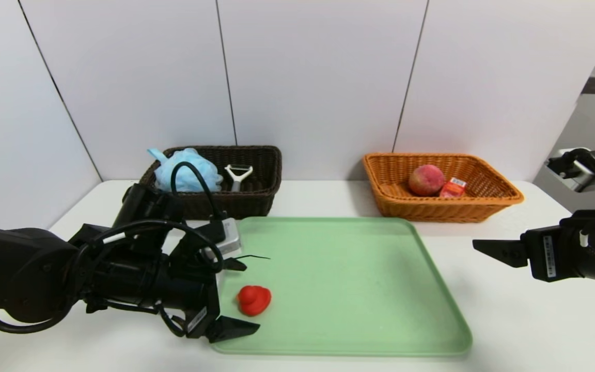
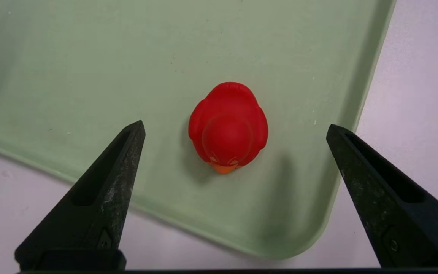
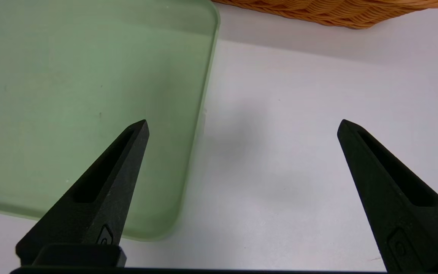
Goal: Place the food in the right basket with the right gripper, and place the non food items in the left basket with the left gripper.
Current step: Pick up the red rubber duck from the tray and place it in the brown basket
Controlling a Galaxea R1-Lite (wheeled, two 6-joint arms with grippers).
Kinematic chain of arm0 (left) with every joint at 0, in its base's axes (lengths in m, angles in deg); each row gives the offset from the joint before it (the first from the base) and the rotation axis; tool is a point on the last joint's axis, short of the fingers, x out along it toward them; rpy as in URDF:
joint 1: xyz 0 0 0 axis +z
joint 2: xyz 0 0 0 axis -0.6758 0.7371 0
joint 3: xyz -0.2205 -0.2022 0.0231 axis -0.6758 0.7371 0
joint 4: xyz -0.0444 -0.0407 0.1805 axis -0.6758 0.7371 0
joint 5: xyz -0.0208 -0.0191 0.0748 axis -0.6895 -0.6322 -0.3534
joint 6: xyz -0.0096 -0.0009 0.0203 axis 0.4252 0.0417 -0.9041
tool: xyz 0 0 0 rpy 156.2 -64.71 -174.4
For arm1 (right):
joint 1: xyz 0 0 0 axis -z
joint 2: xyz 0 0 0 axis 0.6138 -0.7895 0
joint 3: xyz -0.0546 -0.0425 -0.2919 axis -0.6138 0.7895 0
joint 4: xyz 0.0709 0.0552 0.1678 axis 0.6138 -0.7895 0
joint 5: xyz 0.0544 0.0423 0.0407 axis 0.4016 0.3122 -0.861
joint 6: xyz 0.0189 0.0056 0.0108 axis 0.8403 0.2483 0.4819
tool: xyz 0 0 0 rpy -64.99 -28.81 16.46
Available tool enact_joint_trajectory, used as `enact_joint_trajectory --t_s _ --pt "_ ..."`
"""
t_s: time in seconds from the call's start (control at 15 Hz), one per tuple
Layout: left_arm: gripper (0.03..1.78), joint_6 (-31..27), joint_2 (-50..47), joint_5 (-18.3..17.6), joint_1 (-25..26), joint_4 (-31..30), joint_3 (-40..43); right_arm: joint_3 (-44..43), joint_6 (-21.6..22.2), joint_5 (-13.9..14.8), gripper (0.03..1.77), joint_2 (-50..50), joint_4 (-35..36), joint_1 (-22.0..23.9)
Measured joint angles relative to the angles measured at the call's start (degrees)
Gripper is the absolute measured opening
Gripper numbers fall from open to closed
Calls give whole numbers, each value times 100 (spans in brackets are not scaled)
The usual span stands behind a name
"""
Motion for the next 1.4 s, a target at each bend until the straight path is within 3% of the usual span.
enact_joint_trajectory --t_s 1.4 --pt "169 -116 631 11 -188 -638 6 116 -28 -11 171 -30 1 2"
